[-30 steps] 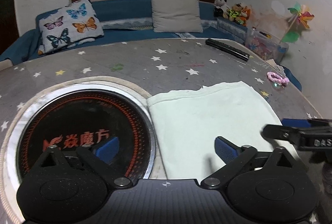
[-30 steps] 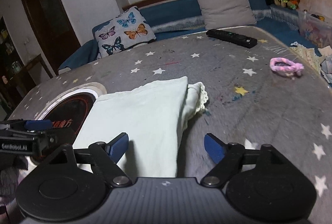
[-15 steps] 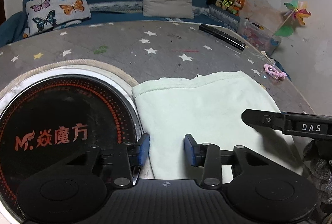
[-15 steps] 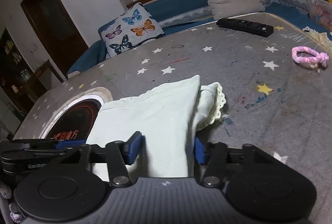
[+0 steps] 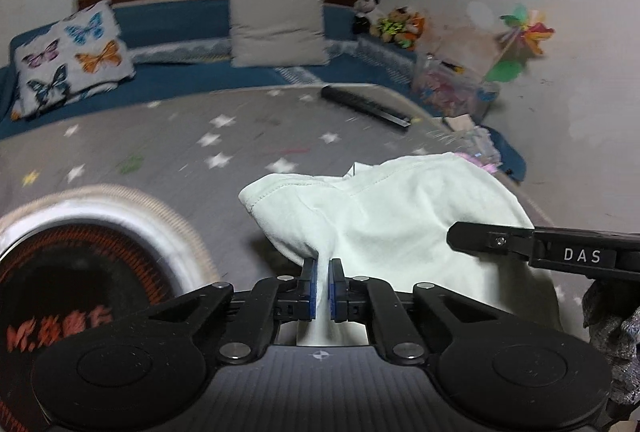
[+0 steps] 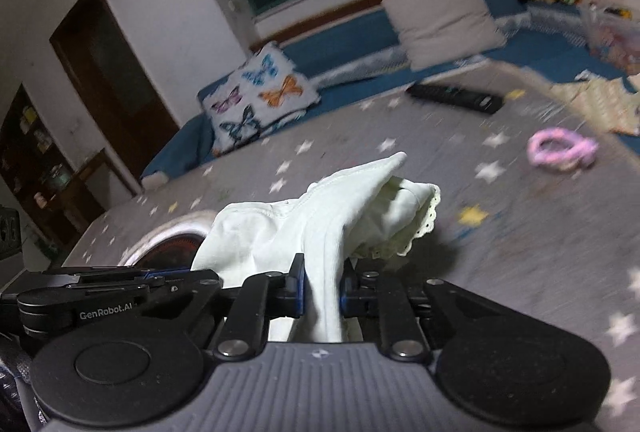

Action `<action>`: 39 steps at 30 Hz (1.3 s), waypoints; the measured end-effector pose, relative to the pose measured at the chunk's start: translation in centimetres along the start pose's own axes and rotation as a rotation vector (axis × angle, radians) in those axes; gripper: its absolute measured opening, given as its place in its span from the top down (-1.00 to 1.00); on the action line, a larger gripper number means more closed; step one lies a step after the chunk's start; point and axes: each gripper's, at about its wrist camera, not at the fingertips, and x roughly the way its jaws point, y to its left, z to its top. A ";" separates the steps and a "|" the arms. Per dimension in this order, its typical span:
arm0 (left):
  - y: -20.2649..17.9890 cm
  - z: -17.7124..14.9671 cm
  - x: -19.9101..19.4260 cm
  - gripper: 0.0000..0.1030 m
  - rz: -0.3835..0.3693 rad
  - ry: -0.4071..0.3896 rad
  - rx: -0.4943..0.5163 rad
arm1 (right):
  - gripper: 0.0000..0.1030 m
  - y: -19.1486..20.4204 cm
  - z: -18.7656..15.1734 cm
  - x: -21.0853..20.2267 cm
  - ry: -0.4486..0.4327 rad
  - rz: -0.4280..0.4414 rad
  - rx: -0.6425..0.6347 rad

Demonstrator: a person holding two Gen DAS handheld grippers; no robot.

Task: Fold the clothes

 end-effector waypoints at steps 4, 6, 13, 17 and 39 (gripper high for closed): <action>-2.7 1.6 1.0 0.88 -0.045 -0.012 0.032 | 0.73 -1.4 1.4 -2.4 -0.040 -0.056 -0.018; -4.0 2.1 1.8 0.88 -0.066 -0.010 0.047 | 0.73 -2.4 1.9 -3.2 -0.049 -0.094 -0.028; -5.8 1.7 4.9 0.80 -0.038 0.044 0.094 | 0.48 -6.5 2.3 -4.0 -0.054 -0.271 -0.001; -5.9 2.1 4.8 0.80 -0.035 0.028 0.103 | 0.49 -7.2 2.8 -4.4 -0.079 -0.275 -0.012; -6.7 0.0 5.3 -0.02 -0.018 0.086 0.179 | 0.27 -3.9 -0.6 -1.1 0.040 -0.280 -0.118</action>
